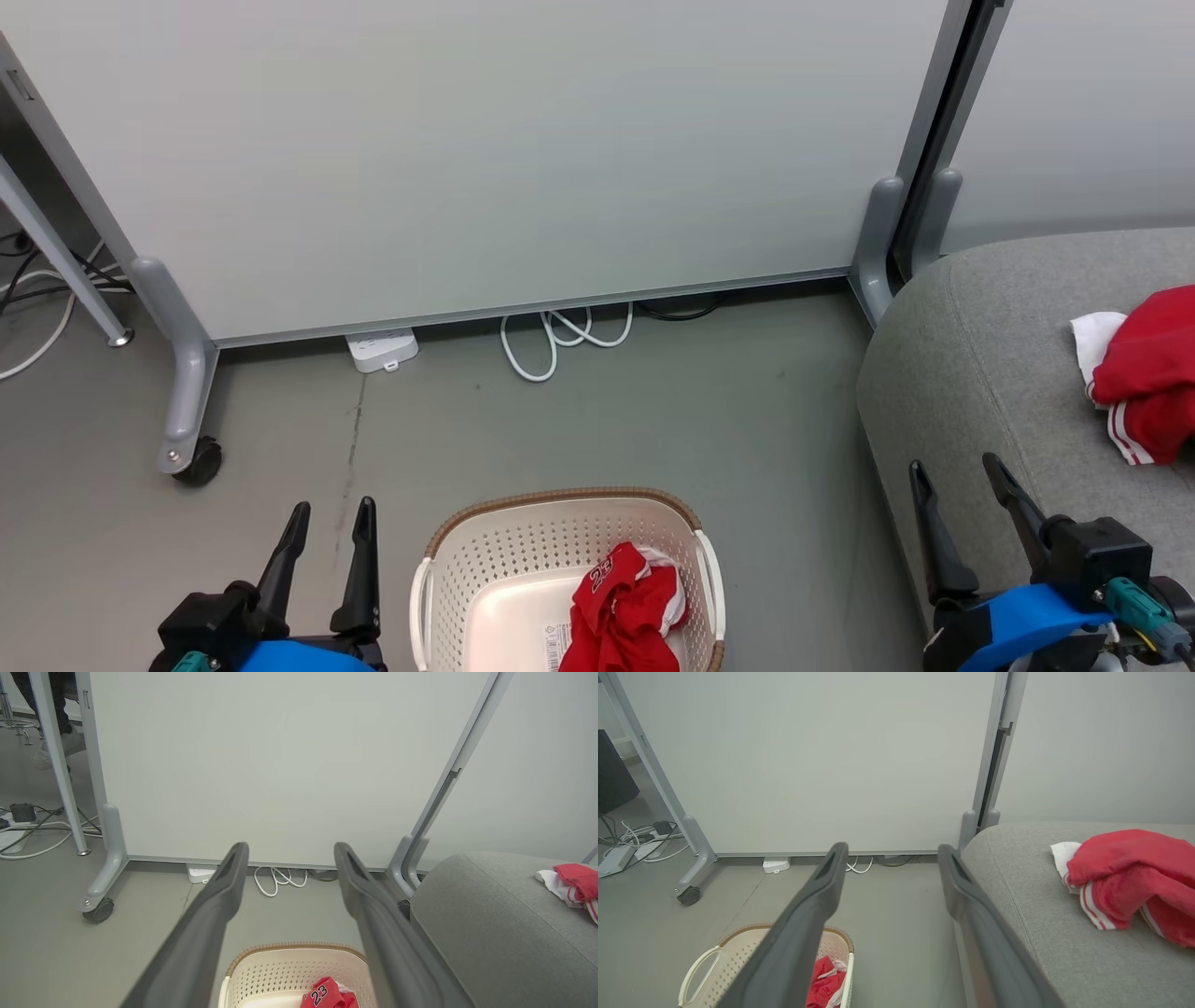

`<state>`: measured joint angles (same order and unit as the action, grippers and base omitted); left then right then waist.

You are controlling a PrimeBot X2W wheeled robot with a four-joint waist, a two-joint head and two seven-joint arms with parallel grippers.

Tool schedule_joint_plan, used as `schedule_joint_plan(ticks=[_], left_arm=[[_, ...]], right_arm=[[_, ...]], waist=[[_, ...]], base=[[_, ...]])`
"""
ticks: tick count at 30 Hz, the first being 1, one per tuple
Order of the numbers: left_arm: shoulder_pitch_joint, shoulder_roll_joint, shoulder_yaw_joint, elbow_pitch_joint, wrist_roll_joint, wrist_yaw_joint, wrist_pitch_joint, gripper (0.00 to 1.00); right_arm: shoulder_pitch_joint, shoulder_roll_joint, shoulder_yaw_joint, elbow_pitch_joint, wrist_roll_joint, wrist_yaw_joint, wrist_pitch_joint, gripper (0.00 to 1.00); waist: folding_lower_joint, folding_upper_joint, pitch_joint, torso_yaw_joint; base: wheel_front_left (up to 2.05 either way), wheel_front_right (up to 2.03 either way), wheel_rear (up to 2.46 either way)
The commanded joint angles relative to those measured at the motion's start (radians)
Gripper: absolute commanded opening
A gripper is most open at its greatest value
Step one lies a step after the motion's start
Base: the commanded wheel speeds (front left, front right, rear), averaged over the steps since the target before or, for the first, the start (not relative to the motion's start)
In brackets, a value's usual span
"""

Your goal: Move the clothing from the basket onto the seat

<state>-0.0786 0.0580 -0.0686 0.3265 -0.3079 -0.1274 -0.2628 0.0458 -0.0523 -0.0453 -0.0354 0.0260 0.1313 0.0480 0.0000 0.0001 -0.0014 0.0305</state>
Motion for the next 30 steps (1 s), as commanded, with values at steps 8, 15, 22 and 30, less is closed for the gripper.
schedule_joint_plan(ticks=[8,15,22,30], left_arm=[[-0.015,0.001,-0.006,-0.005,0.007,-0.004,-0.003,1.00],[-0.046,0.003,-0.019,-0.006,0.009,-0.004,-0.003,1.00],[-0.134,0.012,-0.059,0.013,0.009,-0.004,-0.003,1.00],[-0.284,0.039,-0.155,0.126,0.003,-0.004,-0.003,1.00]], right_arm=[[-0.013,0.003,-0.005,0.004,0.006,-0.001,-0.010,1.00],[-0.069,0.003,0.007,-0.017,-0.002,-0.001,-0.016,1.00],[-0.192,0.003,0.034,-0.048,-0.016,-0.001,-0.028,1.00],[-0.335,0.002,0.072,-0.064,-0.030,-0.001,-0.049,1.00]], waist=[[0.0000,-0.0001,0.030,-0.006],[0.0000,-0.0001,0.116,-0.035],[0.0000,-0.0001,0.295,-0.092],[0.0000,-0.0001,0.506,-0.181]], base=[[0.00,0.00,0.00],[0.00,0.00,0.00],[0.00,0.00,0.00],[0.00,0.00,0.00]])
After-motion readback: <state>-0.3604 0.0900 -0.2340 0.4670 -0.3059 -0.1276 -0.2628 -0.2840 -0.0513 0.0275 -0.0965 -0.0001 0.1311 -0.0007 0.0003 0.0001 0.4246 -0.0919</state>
